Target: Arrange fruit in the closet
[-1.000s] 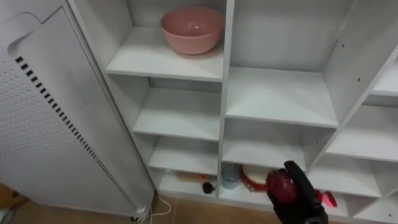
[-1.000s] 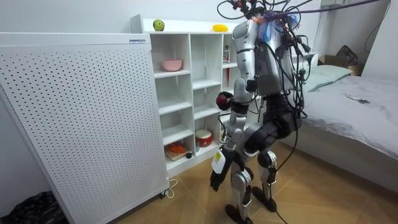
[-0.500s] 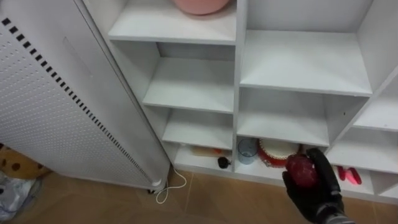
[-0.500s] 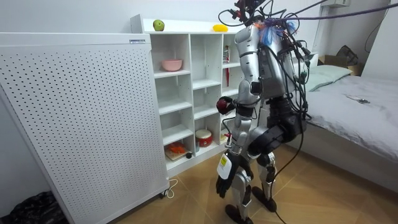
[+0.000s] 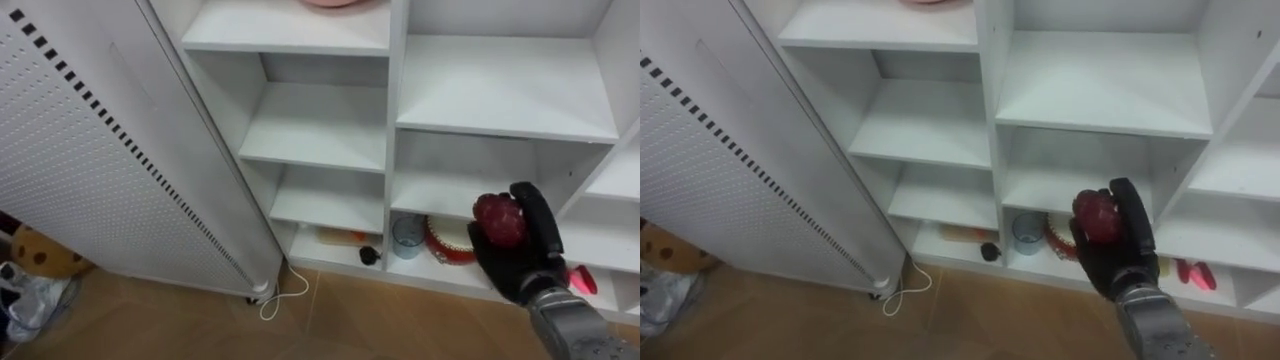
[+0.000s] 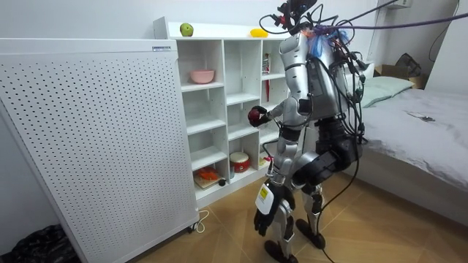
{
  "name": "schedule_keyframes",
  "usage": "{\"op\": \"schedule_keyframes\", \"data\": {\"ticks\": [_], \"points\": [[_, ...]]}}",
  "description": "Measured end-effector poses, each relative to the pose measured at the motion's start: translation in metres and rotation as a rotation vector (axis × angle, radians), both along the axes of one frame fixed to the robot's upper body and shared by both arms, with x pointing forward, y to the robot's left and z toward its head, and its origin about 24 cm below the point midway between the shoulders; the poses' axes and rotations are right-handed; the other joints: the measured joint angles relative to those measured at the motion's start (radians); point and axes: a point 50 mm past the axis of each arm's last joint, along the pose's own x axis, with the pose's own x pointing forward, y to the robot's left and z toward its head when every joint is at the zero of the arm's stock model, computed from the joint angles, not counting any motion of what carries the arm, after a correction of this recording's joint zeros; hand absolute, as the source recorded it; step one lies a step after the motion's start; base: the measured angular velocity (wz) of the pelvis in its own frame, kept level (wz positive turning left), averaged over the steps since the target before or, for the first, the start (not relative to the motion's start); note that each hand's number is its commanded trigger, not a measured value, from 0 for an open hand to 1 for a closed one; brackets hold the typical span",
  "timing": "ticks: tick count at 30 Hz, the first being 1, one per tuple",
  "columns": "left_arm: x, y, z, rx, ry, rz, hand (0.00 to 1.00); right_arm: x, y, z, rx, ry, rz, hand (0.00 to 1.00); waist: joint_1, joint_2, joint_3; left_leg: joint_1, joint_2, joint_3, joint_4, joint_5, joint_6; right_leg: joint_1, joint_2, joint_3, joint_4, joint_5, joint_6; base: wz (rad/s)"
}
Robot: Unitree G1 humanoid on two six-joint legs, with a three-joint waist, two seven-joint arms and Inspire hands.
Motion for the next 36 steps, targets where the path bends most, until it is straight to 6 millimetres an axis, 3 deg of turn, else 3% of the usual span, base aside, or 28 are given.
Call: {"op": "schedule_keyframes", "data": {"ticks": [7,17,24,36], "points": [[-0.013,0.005,-0.002,0.013,0.022,-0.011,0.0,0.012,0.004,0.035,-0.001,-0.085,-0.032,0.0,0.009,0.011,-0.0069,-0.006,0.006,0.023,0.032,-0.017,0.009,-0.01,-0.008,0.01,0.035,-0.005,0.005,-0.04],[-0.019,0.001,-0.004,0.0,0.028,-0.029,0.0,0.011,-0.002,0.037,0.023,-0.069,-0.084,0.0,0.008,0.014,-0.0076,-0.005,0.013,0.04,0.054,-0.031,0.015,-0.013,-0.018,0.009,0.062,-0.017,0.003,0.01],[-0.021,0.001,-0.004,0.0,0.032,-0.028,0.0,0.012,-0.001,0.041,0.032,-0.079,-0.083,0.0,0.008,0.027,-0.0159,-0.005,0.014,0.04,0.067,-0.032,0.015,-0.011,-0.019,0.01,0.072,-0.019,0.003,0.0],[-0.032,-0.001,-0.005,-0.024,0.049,-0.03,0.0,0.01,-0.007,0.039,0.09,-0.065,-0.122,0.0,0.008,0.03,-0.0159,0.001,0.015,0.039,0.07,-0.033,0.015,-0.002,-0.021,0.005,0.073,-0.019,0.002,0.01]]}}
